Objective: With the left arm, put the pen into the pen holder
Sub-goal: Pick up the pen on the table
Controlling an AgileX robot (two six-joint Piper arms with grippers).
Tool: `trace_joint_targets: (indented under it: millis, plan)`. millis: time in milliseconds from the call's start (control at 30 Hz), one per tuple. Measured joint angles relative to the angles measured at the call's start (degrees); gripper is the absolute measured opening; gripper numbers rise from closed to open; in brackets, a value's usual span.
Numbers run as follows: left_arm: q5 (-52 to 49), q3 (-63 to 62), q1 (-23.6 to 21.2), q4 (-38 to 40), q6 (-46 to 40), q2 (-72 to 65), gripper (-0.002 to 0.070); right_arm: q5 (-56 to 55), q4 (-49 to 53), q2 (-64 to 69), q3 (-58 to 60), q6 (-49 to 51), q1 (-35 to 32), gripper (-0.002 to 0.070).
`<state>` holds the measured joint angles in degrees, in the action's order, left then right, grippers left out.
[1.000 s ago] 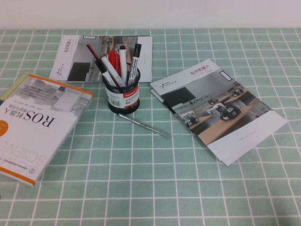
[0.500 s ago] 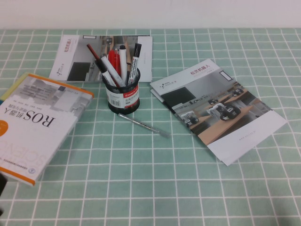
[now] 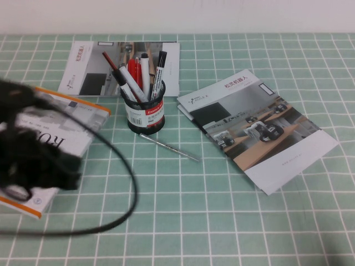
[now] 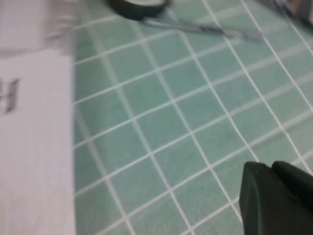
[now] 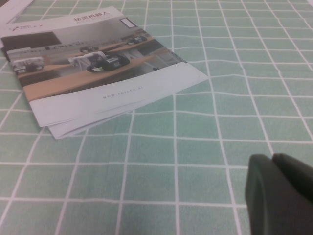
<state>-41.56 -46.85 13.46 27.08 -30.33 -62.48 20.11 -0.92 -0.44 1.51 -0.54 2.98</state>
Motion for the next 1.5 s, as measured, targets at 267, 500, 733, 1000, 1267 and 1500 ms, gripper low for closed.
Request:
trace_joint_targets:
  millis: [267,500,733,1000,1267,1500]
  plan:
    - [-10.2,-16.5,6.6,-0.5,-21.2,-21.3,0.0,0.0,0.0,0.0,0.0,0.0,0.0,-0.002]
    - [-16.0,-28.4,13.7,-7.5,-34.0,-33.9,0.0,0.0,0.0,0.0,0.0,0.0,0.0,-0.002]
    - [-23.4,-43.9,17.0,-10.9,-46.9,-45.4,0.0,0.0,0.0,0.0,0.0,0.0,0.0,-0.002]
    - [-27.5,-58.1,18.8,-13.1,-54.2,-56.5,0.0,0.0,0.0,0.0,0.0,0.0,0.0,-0.002]
    - [-28.0,-60.1,20.2,-20.1,-57.1,-60.5,0.0,0.0,0.0,0.0,0.0,0.0,0.0,-0.002]
    - [-27.5,-60.2,20.4,-20.9,-57.3,-62.1,0.0088,0.0,0.0,0.0,0.0,0.0,0.0,-0.002]
